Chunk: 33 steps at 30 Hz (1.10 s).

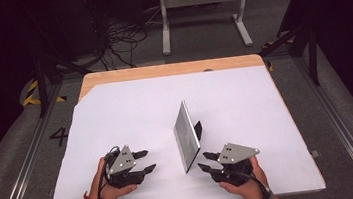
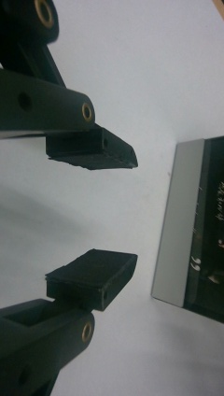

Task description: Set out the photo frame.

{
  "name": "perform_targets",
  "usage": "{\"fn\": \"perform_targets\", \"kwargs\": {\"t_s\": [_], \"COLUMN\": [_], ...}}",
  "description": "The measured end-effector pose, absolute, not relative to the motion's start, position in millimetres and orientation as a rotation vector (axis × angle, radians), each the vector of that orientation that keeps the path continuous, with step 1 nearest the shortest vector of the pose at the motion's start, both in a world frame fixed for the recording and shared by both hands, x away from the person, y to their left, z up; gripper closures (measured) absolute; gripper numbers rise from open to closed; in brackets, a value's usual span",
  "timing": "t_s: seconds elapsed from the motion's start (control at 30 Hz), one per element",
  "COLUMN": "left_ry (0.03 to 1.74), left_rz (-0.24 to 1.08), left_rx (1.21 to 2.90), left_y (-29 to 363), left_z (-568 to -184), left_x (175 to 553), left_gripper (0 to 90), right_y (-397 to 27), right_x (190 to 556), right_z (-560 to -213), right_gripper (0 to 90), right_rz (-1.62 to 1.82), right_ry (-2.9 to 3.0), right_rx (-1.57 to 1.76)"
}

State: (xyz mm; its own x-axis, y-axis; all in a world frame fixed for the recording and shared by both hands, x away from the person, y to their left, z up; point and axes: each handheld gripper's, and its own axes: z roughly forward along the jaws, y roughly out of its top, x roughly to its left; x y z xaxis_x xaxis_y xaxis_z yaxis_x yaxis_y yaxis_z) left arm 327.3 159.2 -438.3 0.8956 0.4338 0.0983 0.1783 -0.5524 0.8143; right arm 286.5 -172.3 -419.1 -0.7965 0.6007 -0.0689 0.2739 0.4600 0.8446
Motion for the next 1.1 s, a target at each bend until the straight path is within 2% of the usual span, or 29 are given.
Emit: {"fn": "perform_targets", "kwargs": {"t_s": [0.1, 0.3, 0.57, 1.1], "left_ry": [0.427, 0.413, 0.481, 0.491], "left_rz": [0.354, 0.319, 0.34, 0.317], "left_rx": [2.173, 2.209, 2.185, 2.166], "left_y": [153.6, 147.1, 150.5, 151.3], "left_z": [-439.3, -444.0, -446.2, -447.0], "left_x": [326.5, 329.2, 333.1, 337.9], "left_gripper": [41.3, 29.6, 16.5, 15.6], "right_y": [-166.4, -150.5, -142.1, -142.4], "right_x": [288.4, 293.9, 300.8, 304.0], "right_z": [-419.8, -423.4, -425.1, -423.5], "right_gripper": [53.7, 48.7, 51.0, 60.5], "right_rz": [1.267, 1.281, 1.288, 1.317], "right_ry": [2.347, 2.345, 2.296, 2.312], "right_rx": [0.753, 0.812, 0.859, 0.848]}}
